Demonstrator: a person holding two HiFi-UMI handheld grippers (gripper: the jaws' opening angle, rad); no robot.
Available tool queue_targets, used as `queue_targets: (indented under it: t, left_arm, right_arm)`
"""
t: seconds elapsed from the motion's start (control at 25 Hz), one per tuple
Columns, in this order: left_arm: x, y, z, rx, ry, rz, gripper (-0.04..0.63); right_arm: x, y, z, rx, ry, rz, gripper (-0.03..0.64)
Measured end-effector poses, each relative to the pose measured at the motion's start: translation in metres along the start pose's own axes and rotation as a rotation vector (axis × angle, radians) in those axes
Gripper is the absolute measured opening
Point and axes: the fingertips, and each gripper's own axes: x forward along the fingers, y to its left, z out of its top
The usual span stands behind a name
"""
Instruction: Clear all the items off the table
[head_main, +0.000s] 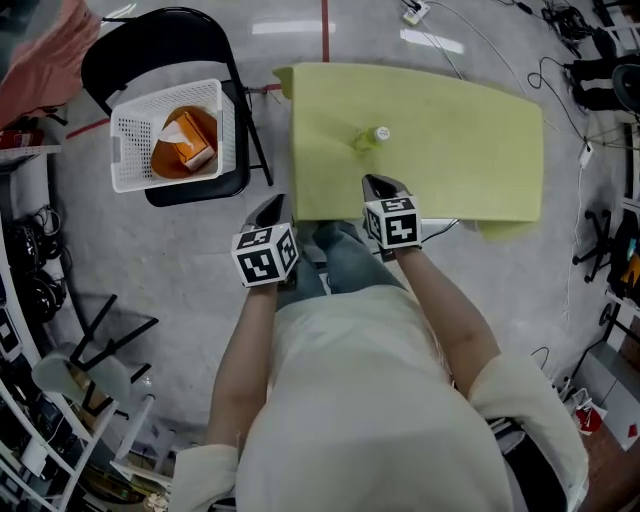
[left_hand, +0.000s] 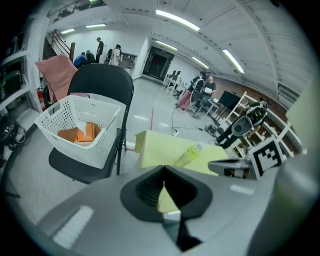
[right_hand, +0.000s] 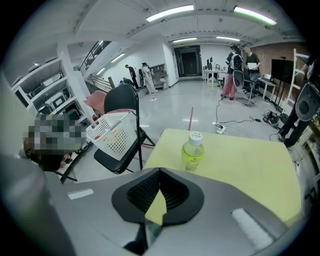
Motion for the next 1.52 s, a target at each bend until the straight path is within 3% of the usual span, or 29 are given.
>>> queue_targets:
  t: [0.36, 0.92, 1.12, 1.52]
  left_arm:
    - [0.039, -0.012, -0.011, -0.016, 0.040, 0.020, 0.009]
    - [0.094, -0.012, -0.029, -0.030, 0.125, 0.043, 0.009]
    - [0.110, -0.009, -0.033, -0.068, 0.147, 0.056, 0.009]
    - [0.131, -0.007, -0.034, -0.051, 0.177, 0.062, 0.009]
  right_arm:
    - [0.041, -0.038, -0.009, -0.009, 0.022, 0.011, 0.066]
    - [0.129, -0.084, -0.037, -0.036, 0.115, 0.006, 0.278]
    - [0.152, -0.091, -0.037, -0.043, 0.112, 0.017, 0.310]
    - [0.181, -0.102, -0.025, -0.064, 0.046, 0.014, 0.327]
